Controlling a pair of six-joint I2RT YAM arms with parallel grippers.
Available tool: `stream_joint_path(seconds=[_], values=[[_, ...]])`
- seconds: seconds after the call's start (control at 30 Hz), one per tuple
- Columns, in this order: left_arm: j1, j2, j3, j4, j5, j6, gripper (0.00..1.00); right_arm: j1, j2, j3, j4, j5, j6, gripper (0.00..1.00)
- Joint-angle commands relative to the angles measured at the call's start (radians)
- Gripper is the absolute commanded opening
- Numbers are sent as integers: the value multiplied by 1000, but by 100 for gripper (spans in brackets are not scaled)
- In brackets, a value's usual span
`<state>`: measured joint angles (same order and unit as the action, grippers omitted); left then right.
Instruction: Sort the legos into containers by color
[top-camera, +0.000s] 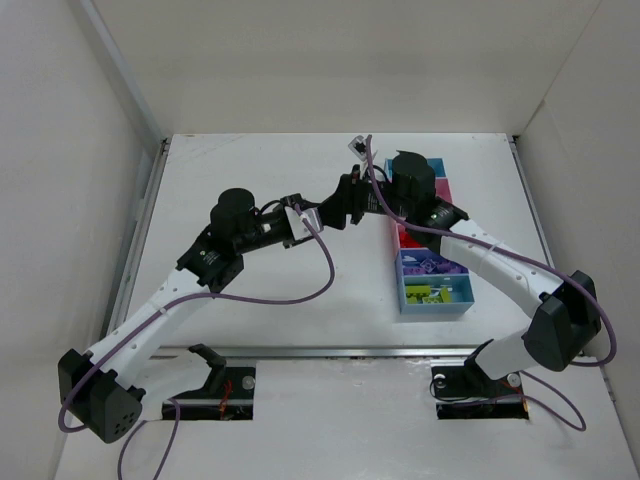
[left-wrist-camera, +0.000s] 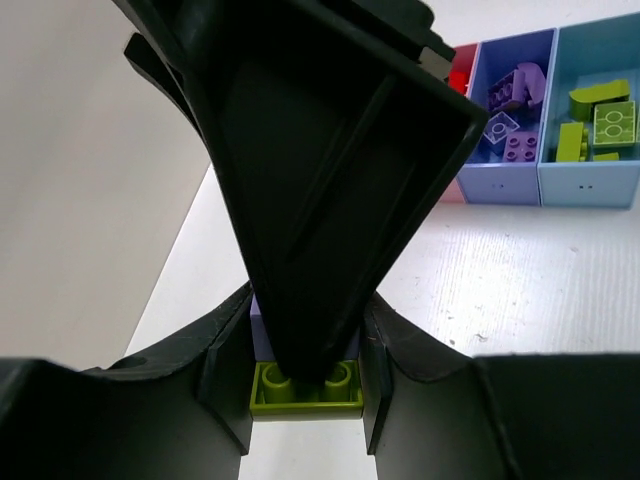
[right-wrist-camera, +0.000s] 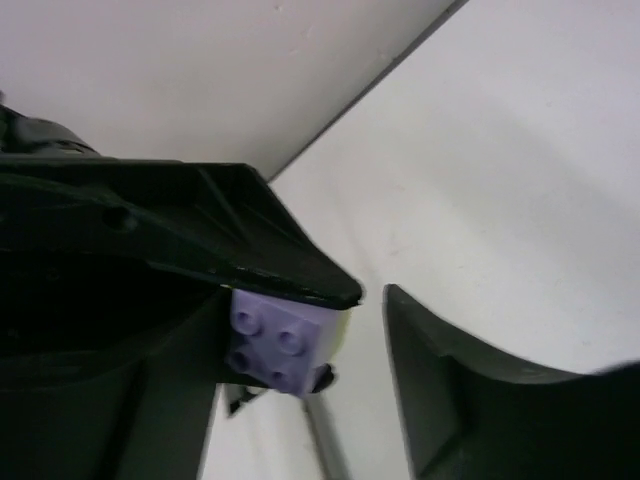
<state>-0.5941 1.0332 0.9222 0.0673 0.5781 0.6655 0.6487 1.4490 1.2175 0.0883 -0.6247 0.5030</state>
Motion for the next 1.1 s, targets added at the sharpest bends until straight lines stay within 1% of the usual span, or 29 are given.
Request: stream_joint_path(seconds=[0.0, 0.07, 0.1, 0.13, 0.17, 0.2, 0.23, 0.27, 0.3, 0.33, 0.37, 0.4, 0.43, 0.5, 0.53, 0.57, 0.67, 0.77, 0.87, 0.9, 1.0, 1.07], values=[[-3, -2, -5, 65, -7, -20, 0, 12, 4, 51, 53, -9, 11, 63], [-3, -2, 4, 65, -7, -20, 0, 12, 4, 51, 53, -9, 11, 46], [-3, -2, 4, 65, -7, -20, 0, 12, 13, 60, 53, -9, 11, 35], [-3, -2, 4, 65, -7, -20, 0, 12, 13, 60, 53, -9, 11, 12], [-3, -2, 4, 65, -7, -20, 0, 12, 13, 60, 53, -18, 11, 5], [-3, -2, 4, 51, -18, -20, 9, 12, 13, 60, 53, -18, 2, 2], [-3, 7, 4, 51, -18, -20, 19, 12, 13, 60, 53, -18, 2, 0], [-3, 7, 4, 37, -18, -20, 32, 12, 13, 60, 53, -18, 2, 0], [-3, 7, 4, 28, -18, -20, 48, 12, 13, 51, 53, -18, 2, 0], [-3, 7, 15, 19, -18, -11, 79, 12, 4, 51, 53, -18, -9, 0], [-3, 7, 15, 5, -18, -10, 97, 3, 4, 51, 53, -18, -9, 0], [-3, 7, 15, 5, -18, -10, 100, 3, 4, 51, 53, -18, -18, 0], [-3, 16, 24, -27, -33, -10, 100, -6, 4, 42, 53, -18, -29, 0], [-3, 7, 24, -69, -137, 14, 100, -17, -6, 33, 53, -29, -40, 0], [-3, 7, 24, -69, -138, 14, 100, -30, -6, 24, 53, -29, -40, 0], [-3, -5, 24, -69, -183, 38, 100, -31, -6, 24, 53, -29, -40, 0], [-3, -15, 12, -60, -196, 48, 100, -41, -15, 14, 53, -49, -50, 0], [-3, -4, 21, -50, -196, -1, 100, -41, -15, 14, 53, -59, -61, 0], [-3, 5, 32, -50, -186, -12, 94, -41, -15, 14, 53, -69, -61, 0], [-3, 5, 41, -50, -185, -12, 88, -41, -15, 14, 53, -78, -61, 0], [-3, 5, 52, -50, -133, -21, 82, -50, -15, 14, 53, -78, -61, 0], [-3, 5, 63, -60, -89, -21, 68, -50, -4, 14, 53, -78, -61, 0]])
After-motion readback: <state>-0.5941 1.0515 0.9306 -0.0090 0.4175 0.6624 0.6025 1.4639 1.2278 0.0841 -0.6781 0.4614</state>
